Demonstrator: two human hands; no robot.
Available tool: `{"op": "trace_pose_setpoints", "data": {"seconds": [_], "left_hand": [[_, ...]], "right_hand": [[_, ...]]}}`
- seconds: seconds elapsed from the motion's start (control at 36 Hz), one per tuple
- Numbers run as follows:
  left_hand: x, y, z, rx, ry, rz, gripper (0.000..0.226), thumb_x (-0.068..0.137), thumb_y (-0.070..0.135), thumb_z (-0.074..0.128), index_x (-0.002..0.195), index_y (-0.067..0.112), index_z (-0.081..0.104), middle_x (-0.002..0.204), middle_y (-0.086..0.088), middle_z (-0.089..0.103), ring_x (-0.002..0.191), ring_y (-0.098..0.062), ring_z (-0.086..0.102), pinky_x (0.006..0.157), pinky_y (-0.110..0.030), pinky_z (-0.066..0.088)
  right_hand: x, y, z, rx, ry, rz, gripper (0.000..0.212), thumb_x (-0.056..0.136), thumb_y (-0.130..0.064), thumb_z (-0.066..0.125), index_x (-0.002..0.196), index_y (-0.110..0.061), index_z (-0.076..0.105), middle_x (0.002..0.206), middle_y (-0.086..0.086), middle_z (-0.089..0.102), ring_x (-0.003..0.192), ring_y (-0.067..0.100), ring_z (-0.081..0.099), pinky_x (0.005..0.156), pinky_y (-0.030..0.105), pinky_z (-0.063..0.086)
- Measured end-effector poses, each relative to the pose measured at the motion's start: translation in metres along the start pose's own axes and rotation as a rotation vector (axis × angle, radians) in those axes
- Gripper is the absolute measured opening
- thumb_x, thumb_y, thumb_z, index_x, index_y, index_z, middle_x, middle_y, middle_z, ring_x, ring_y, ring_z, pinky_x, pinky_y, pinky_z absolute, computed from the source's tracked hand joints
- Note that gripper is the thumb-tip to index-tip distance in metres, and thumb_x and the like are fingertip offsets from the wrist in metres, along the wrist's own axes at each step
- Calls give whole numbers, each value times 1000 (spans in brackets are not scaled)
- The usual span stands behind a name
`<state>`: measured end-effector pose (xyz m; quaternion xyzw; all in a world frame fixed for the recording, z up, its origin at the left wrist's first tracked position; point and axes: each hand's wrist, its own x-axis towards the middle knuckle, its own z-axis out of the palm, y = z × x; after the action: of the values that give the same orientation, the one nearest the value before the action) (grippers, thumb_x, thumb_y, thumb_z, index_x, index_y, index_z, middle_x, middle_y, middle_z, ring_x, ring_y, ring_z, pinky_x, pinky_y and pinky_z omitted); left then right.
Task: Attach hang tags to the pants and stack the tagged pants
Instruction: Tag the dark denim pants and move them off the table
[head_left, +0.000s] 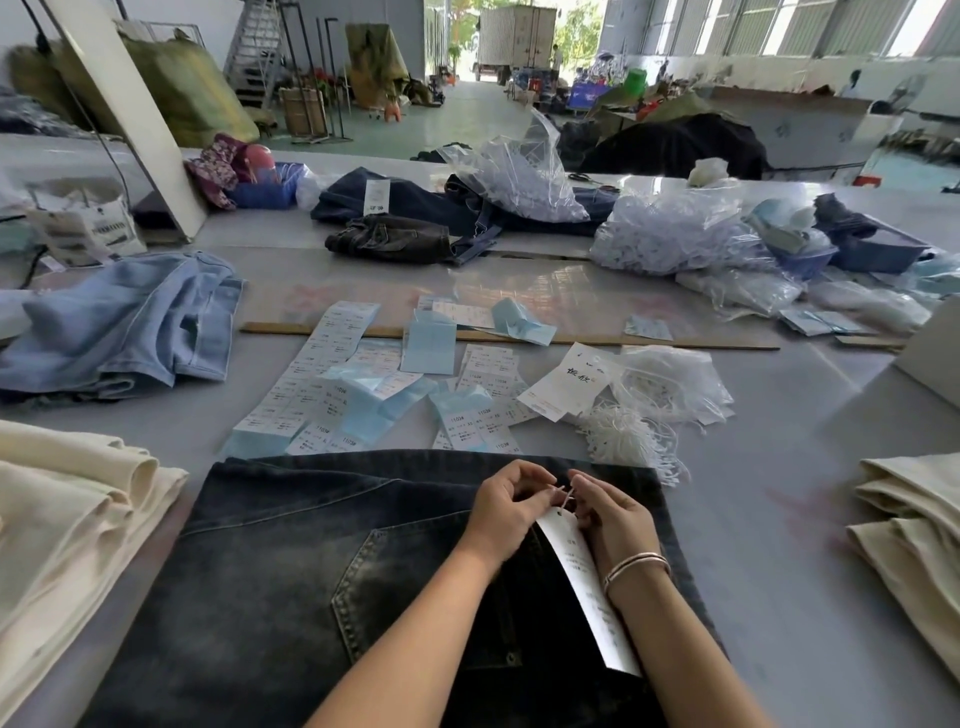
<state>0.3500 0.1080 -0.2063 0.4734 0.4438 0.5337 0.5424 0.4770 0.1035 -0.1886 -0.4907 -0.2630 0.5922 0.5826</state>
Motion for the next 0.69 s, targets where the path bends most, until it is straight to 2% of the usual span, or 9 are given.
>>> {"op": "trace_pose_setpoints", "data": {"seconds": [0.22, 0.33, 0.47, 0.58, 0.69], "left_hand": [[1, -2, 0, 33, 8, 9, 17, 83, 0, 70, 85, 16, 65, 83, -5, 72, 86, -21, 69, 81, -25, 55], [1, -2, 0, 32, 14, 10, 20, 83, -1, 69, 83, 19, 66, 78, 1, 72, 82, -16, 69, 77, -21, 53], [1, -3, -1, 25, 5, 8, 20, 84, -1, 69, 83, 18, 65, 77, 1, 72, 81, -15, 70, 79, -25, 55], [2, -4, -1, -8, 27, -21, 19, 84, -2, 69, 84, 14, 59, 80, -4, 71, 77, -14, 69, 75, -23, 54], [3, -4, -2, -38, 35, -51, 24, 84, -6, 66, 82, 12, 51, 78, -7, 70, 71, -13, 68, 70, -23, 53]], "right_hand": [[0, 3, 2, -106, -14, -36, 16, 77, -4, 72, 70, -17, 79, 61, 2, 66, 49, 5, 49, 47, 14, 41], [1, 4, 1, -139, -22, -55, 13, 78, -5, 72, 77, -15, 79, 65, 0, 69, 49, 2, 50, 47, 13, 41], [1, 5, 1, -183, -40, -67, 21, 79, -6, 72, 70, -24, 79, 65, -4, 69, 48, 0, 48, 48, 12, 41], [-2, 5, 3, -241, -47, -102, 17, 80, -7, 71, 74, -21, 78, 66, -5, 71, 50, -2, 51, 51, 10, 43], [-5, 5, 7, -256, -70, -151, 12, 83, -1, 68, 83, -11, 74, 62, -5, 70, 50, -4, 55, 51, 8, 43]]}}
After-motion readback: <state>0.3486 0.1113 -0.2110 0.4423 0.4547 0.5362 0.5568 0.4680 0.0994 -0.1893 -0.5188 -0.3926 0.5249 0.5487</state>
